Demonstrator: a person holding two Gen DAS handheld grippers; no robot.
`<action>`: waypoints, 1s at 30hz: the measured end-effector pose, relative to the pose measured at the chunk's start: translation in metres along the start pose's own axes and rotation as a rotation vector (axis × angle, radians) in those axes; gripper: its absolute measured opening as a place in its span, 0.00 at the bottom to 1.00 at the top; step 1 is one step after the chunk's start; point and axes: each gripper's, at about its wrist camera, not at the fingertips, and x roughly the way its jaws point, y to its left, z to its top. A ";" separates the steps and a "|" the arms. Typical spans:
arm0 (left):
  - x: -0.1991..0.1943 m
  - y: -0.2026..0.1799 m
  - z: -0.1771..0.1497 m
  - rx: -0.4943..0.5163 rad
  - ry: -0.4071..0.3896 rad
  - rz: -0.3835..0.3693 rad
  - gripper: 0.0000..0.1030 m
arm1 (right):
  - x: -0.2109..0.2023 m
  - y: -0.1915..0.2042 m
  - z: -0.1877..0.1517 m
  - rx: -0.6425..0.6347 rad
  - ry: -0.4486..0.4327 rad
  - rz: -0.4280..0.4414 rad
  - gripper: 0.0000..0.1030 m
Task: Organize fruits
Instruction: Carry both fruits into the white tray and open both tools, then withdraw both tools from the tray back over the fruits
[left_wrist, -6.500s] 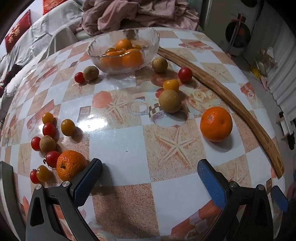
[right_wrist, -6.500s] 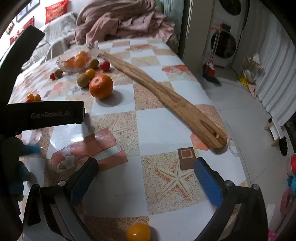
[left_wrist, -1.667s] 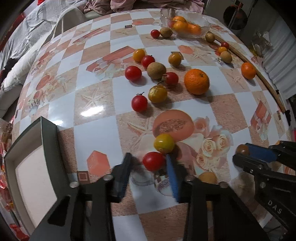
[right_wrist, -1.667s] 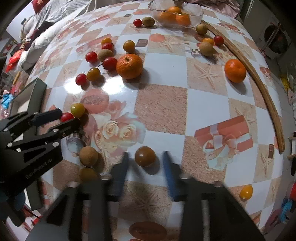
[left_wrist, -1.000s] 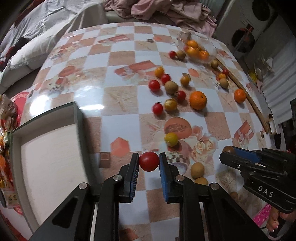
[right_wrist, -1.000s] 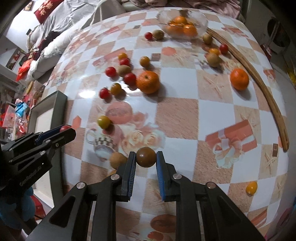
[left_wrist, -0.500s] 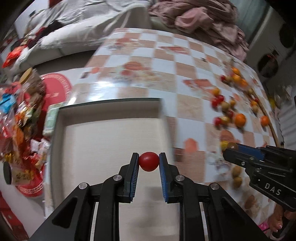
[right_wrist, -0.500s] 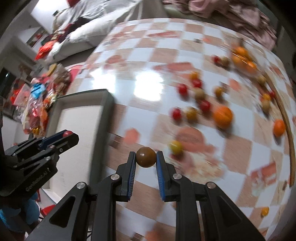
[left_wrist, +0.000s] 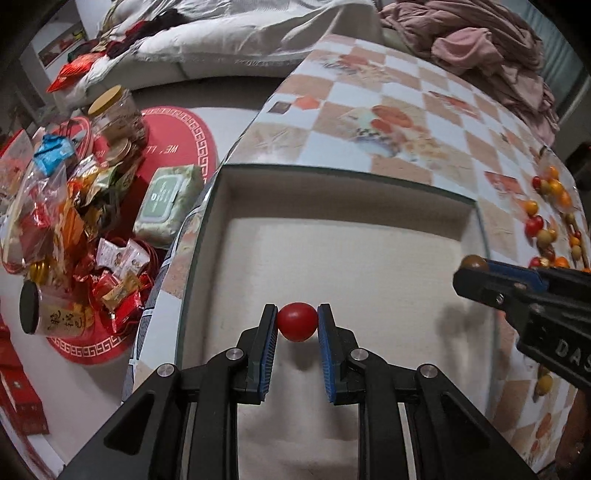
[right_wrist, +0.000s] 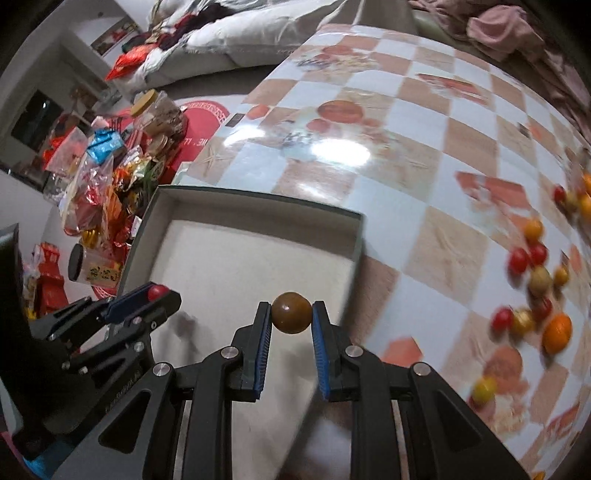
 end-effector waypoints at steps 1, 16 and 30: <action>0.002 0.000 0.000 0.000 0.002 0.001 0.23 | 0.005 0.001 0.003 -0.001 0.007 -0.004 0.23; 0.010 -0.004 -0.005 0.026 0.020 0.036 0.56 | 0.039 0.015 0.016 -0.082 0.064 -0.069 0.34; -0.004 -0.012 -0.013 0.060 0.011 0.041 0.66 | 0.007 0.017 0.018 -0.056 -0.019 -0.007 0.79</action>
